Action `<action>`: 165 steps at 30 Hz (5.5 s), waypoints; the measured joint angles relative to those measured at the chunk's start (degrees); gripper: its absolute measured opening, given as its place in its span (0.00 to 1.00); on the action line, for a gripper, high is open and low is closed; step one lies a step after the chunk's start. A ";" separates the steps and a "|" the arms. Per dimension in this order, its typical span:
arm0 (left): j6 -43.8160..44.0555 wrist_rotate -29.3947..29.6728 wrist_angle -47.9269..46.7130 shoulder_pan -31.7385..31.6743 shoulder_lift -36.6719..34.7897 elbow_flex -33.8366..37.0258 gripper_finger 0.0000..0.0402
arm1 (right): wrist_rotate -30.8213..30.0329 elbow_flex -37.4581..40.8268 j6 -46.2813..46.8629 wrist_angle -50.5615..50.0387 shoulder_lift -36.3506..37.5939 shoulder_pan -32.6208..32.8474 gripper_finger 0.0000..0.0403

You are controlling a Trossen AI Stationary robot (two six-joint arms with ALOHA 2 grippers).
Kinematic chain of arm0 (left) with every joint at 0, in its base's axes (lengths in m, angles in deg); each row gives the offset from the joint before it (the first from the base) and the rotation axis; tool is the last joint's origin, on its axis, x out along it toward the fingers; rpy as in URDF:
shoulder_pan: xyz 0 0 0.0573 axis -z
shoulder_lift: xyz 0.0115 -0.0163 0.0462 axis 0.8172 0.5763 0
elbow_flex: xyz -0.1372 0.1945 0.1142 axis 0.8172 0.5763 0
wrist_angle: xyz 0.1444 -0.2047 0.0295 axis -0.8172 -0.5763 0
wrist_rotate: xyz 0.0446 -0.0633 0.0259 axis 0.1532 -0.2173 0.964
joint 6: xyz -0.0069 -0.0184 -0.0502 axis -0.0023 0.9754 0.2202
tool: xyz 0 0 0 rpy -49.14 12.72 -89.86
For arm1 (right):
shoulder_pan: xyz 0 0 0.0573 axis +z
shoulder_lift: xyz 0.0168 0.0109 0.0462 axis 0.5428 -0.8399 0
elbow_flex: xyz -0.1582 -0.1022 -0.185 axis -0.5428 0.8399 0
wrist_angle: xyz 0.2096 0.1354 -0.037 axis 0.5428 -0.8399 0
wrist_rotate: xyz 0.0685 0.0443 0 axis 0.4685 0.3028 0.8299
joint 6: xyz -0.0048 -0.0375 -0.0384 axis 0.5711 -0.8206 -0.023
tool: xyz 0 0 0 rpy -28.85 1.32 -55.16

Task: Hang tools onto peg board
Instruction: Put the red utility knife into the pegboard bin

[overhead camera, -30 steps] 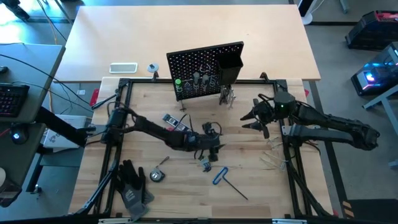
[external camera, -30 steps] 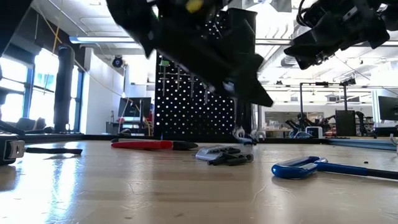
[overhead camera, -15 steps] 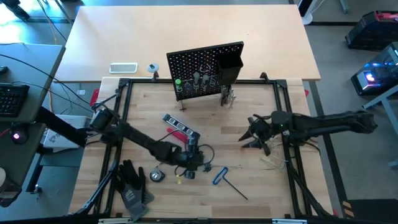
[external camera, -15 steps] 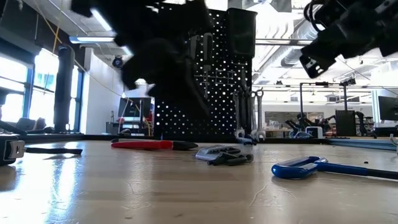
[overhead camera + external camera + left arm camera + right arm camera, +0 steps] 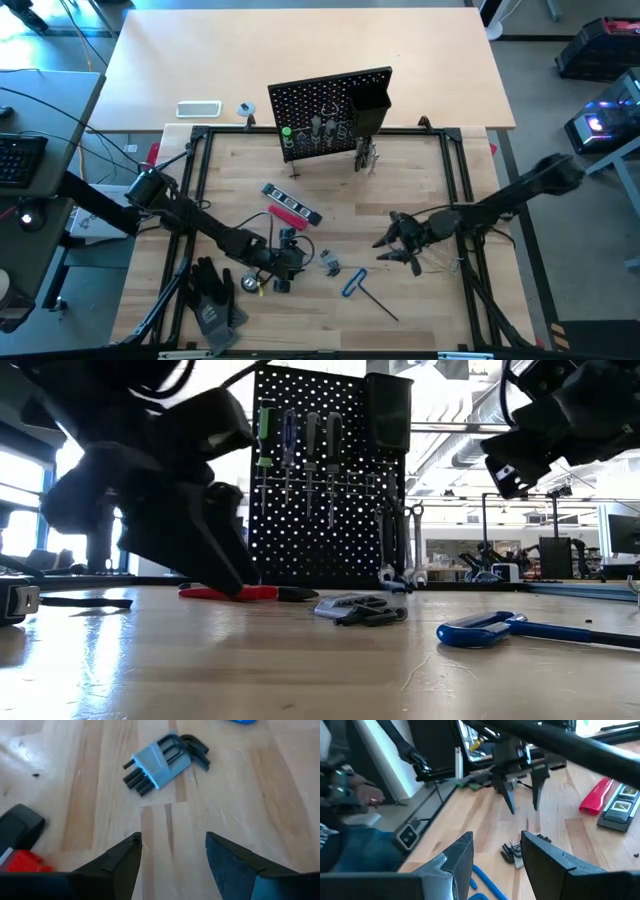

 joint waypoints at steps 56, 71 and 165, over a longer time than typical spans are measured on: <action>13.03 17.64 12.42 2.24 -18.97 26.39 0.53 | 4.00 -57.62 -7.39 -24.98 -60.63 -22.39 0.39; 11.54 16.78 12.27 1.18 -19.16 26.33 0.53 | 6.60 -57.59 -6.20 -38.29 -59.75 -16.91 0.39; -19.94 -8.40 10.61 -12.21 -1.54 -11.33 0.08 | -24.82 -57.06 -3.98 -83.35 -11.24 3.79 0.47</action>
